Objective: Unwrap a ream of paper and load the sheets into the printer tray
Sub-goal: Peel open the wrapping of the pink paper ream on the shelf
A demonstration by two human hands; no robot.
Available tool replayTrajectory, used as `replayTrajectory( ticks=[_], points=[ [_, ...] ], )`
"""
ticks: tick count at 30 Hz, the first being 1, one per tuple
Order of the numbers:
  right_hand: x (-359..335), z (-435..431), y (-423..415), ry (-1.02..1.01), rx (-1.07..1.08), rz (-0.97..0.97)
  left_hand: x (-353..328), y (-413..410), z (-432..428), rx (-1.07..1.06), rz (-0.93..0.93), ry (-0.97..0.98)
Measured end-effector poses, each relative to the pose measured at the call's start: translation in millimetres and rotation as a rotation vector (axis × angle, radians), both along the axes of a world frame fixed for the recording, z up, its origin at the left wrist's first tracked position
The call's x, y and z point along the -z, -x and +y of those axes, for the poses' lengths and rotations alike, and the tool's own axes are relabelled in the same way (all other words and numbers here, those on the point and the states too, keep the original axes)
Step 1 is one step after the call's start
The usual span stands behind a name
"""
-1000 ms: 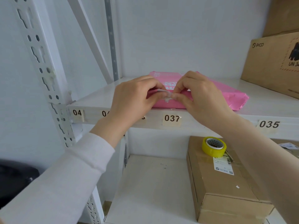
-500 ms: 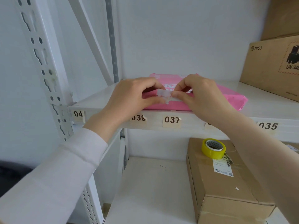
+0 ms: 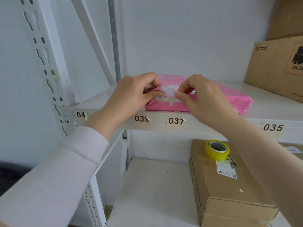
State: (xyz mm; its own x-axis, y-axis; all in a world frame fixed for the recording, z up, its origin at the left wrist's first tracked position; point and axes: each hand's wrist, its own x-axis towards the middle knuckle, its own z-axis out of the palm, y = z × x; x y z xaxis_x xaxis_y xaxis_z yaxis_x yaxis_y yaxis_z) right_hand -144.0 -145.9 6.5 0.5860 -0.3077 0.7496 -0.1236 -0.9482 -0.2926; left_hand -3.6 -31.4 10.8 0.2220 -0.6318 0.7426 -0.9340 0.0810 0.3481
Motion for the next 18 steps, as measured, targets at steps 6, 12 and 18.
replayTrajectory(
  ticks=[6, 12, 18],
  points=[
    [3.5, 1.9, 2.0, 0.041, -0.05, -0.068, -0.3, 3.2, -0.6, -0.006, 0.033, 0.009],
    [3.1, 1.2, -4.2, -0.014, -0.021, -0.12, 1.6, 4.7, -0.5, 0.035, 0.045, 0.02],
    [-0.8, 0.2, -6.5, -0.083, 0.003, -0.084, 5.0, 9.0, 0.8, 0.065, 0.041, 0.03]
  ],
)
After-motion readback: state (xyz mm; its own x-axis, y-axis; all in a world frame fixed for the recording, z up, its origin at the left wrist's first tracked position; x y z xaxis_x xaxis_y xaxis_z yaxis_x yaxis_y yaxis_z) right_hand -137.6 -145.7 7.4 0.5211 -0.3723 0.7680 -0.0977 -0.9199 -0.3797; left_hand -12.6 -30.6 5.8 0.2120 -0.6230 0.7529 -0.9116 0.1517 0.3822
